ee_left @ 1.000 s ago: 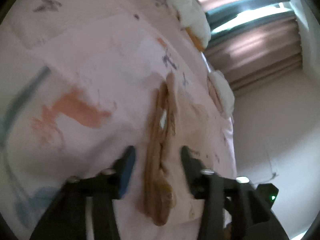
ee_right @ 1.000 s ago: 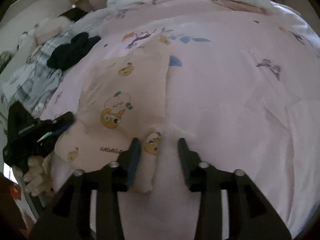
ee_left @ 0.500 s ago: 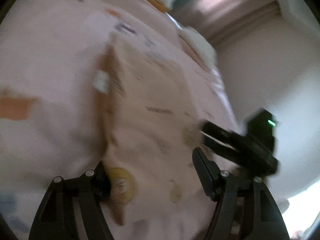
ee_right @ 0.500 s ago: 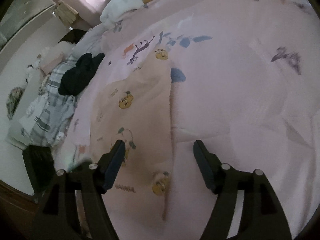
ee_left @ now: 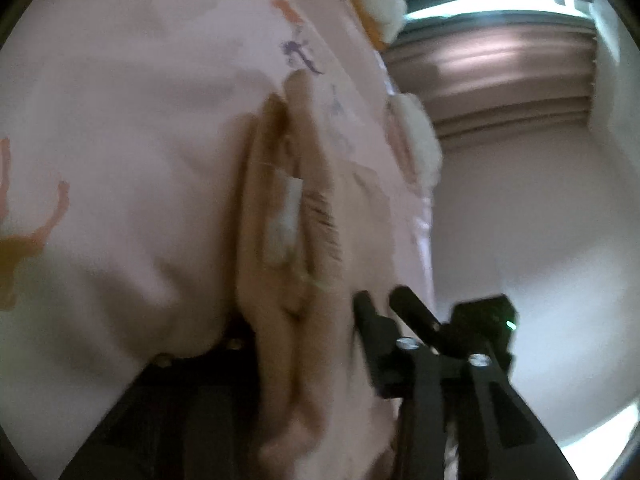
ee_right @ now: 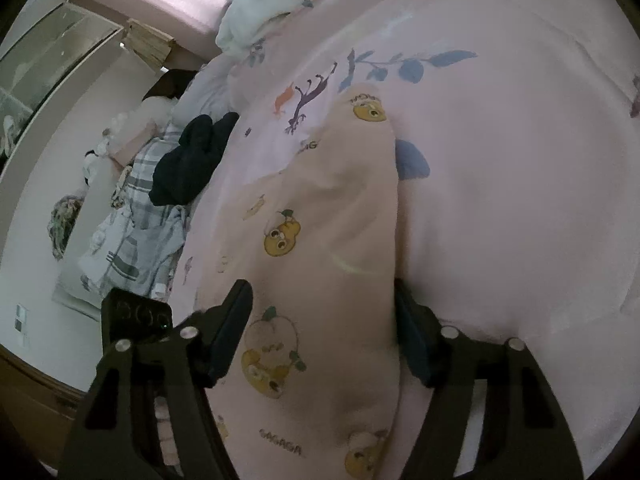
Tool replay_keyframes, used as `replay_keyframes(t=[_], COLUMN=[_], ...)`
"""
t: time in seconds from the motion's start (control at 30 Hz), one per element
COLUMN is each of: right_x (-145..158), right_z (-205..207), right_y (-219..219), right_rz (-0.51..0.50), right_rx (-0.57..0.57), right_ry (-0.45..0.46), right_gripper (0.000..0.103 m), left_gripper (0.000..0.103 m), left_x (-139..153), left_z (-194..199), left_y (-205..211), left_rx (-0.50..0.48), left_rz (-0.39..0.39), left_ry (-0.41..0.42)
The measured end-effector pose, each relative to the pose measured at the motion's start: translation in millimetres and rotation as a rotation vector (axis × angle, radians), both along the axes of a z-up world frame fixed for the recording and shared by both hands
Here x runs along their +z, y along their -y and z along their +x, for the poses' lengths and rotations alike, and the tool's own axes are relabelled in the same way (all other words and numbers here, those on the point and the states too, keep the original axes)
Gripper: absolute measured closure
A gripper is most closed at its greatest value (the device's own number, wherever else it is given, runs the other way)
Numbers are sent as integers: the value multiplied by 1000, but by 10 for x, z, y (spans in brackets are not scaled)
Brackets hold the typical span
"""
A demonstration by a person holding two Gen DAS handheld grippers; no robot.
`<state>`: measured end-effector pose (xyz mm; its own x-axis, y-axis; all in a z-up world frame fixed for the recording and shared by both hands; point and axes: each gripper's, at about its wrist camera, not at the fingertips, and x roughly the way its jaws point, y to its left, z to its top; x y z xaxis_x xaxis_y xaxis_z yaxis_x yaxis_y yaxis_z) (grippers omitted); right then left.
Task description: Fold small clothes
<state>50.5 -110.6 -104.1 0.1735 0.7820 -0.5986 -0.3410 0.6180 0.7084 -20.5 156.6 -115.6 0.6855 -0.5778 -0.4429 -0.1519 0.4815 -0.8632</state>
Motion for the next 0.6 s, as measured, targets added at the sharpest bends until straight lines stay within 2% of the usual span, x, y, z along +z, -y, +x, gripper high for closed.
replay_keyframes(t=[0.07, 0.13, 0.23, 0.3, 0.37, 0.6], right_x=[-16, -42, -102, -119, -108, -125], right_z=[-16, -29, -19, -14, -16, 11], right_y=[-4, 2, 45, 52, 31, 59], right_rz=[-17, -29, -2, -2, -20, -7], right_rx=[-6, -24, -35, -36, -34, -38], right_ry=[27, 57, 78, 92, 111, 110], right_gripper=[47, 63, 73, 74, 75, 75], left_gripper=[70, 71, 73, 74, 74, 75], left_x=[21, 54, 128, 152, 117, 110], left_z=[5, 12, 15, 7, 10, 85], left_y=[40, 127, 248, 274, 263, 288], left_rx=[13, 22, 35, 43, 47, 57], left_rz=[34, 87, 187, 243, 267, 265], left_ry=[5, 1, 0, 6, 9, 11])
